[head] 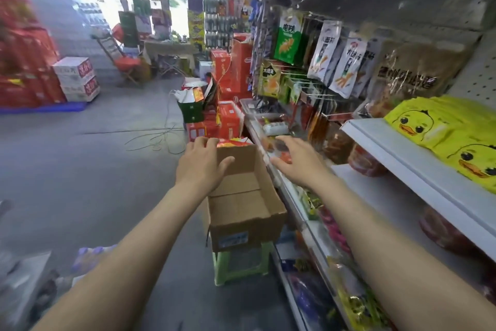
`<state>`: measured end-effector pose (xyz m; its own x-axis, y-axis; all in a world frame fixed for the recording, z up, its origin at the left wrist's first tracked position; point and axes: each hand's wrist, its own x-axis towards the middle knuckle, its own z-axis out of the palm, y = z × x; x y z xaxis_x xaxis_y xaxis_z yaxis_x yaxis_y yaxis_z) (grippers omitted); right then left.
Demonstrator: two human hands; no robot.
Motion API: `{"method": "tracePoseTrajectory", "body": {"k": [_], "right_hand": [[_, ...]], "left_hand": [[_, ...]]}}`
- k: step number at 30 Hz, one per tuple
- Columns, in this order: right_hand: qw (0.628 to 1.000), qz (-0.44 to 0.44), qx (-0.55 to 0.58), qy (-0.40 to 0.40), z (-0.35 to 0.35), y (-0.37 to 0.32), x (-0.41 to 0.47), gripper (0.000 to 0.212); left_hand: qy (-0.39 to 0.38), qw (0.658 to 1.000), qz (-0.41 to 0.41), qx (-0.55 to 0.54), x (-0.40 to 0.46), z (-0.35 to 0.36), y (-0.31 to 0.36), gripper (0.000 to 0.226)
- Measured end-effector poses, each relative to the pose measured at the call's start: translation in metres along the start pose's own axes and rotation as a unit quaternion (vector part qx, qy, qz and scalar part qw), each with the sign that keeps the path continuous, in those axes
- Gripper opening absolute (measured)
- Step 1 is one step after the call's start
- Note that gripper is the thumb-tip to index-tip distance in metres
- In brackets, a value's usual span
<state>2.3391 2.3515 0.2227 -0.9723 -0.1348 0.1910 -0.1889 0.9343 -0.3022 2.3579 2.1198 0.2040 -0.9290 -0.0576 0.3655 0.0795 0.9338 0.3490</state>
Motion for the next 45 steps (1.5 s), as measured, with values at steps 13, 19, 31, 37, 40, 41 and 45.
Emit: {"method": "tracePoseTrajectory", "body": {"k": [13,19,31,37,40,41,45], "right_hand": [[0.979,0.059,0.066,-0.183,0.157,0.107,0.245,0.065],[0.949,0.112,0.053,-0.29,0.239,0.159,0.299,0.066],[0.843,0.29,0.105,-0.44,0.353,0.221,0.286,0.081],[0.844,0.333,0.137,-0.396,0.367,0.224,0.279,0.06],[0.858,0.333,0.127,-0.37,0.37,0.219,0.276,0.049],[0.862,0.333,0.129,-0.36,0.372,0.217,0.276,0.047],[0.876,0.339,0.11,-0.324,0.375,0.203,0.273,0.036]], "left_hand": [[-0.182,0.973,-0.133,0.042,0.166,0.183,-0.075,0.059],[-0.271,0.937,-0.218,0.01,0.189,0.265,-0.118,0.064],[-0.349,0.824,-0.42,-0.154,0.133,0.39,-0.184,0.065],[-0.319,0.799,-0.463,-0.215,0.127,0.406,-0.192,0.059],[-0.295,0.799,-0.475,-0.223,0.128,0.411,-0.197,0.057],[-0.292,0.798,-0.479,-0.221,0.127,0.412,-0.2,0.054],[-0.294,0.799,-0.478,-0.217,0.124,0.412,-0.217,0.046]]}}
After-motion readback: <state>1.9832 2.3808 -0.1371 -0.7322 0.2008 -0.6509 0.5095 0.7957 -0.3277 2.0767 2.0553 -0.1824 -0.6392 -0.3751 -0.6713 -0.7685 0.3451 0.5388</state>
